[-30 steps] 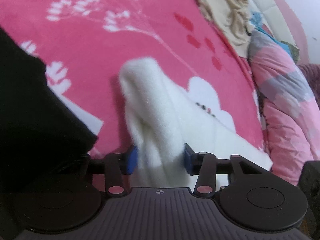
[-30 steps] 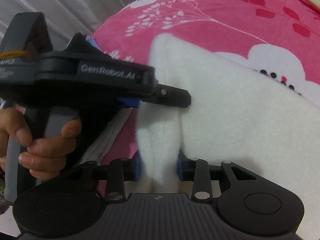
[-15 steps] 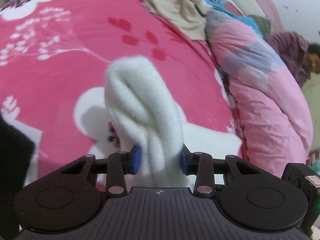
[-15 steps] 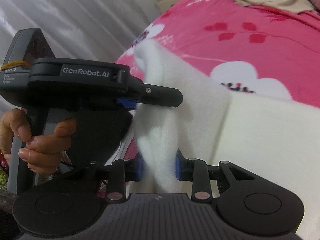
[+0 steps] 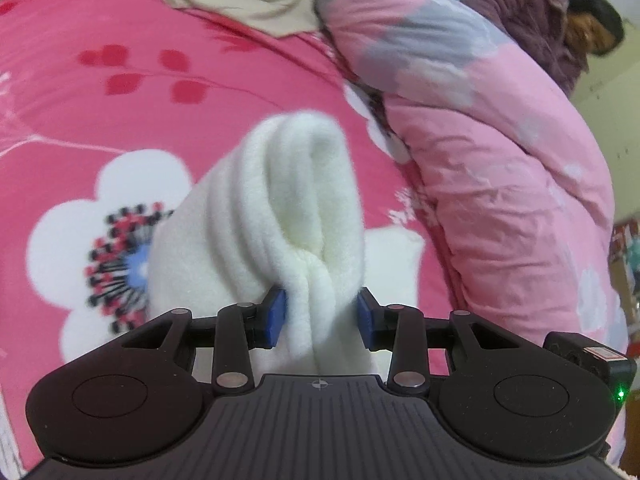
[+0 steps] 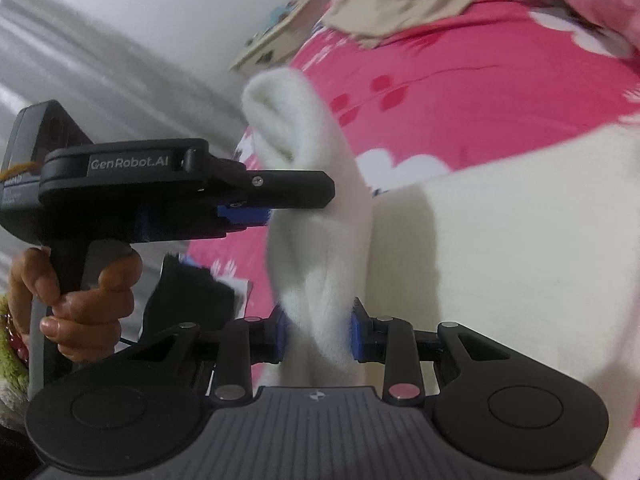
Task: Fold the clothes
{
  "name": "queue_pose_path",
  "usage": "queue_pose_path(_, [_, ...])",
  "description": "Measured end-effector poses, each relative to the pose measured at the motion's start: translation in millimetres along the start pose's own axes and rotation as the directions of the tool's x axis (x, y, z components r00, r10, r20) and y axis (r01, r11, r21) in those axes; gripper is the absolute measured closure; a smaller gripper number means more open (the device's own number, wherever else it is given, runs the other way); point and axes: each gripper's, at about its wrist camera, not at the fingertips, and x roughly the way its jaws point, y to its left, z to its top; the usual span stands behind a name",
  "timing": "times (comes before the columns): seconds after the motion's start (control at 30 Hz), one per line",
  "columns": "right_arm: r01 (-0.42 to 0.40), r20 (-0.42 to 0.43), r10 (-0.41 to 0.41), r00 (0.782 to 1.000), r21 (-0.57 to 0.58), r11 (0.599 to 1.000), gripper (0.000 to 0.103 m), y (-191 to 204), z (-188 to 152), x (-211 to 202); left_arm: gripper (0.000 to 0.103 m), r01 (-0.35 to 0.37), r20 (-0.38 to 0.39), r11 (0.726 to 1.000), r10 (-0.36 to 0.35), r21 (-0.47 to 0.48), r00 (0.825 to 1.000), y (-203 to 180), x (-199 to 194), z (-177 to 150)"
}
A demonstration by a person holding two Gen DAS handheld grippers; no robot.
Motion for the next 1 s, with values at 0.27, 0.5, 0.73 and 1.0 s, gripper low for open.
queue_pose_path(0.27, [-0.036,0.108,0.013,0.994,0.212,0.977,0.071,-61,-2,-37,0.079,0.044,-0.083,0.995,-0.037,0.086,0.996,-46,53,18])
queue_pose_path(0.5, [-0.052,0.152,0.000,0.988,0.343,0.938,0.071,-110,-10,-48,0.078,0.101,-0.131,0.988,-0.085,0.117,0.988,-58,89,19])
queue_pose_path(0.73, [-0.151,0.201,0.067,0.977,0.442,0.884,0.071,-146,-19,-45,0.061,0.212,-0.116,0.974,-0.203,0.077,0.972,-20,31,14])
queue_pose_path(1.0, [-0.218,0.268,0.090,0.959,0.501,0.837,0.071,-173,-33,-58,0.058,0.113,-0.134,0.992,-0.104,0.059,0.985,30,-4,-27])
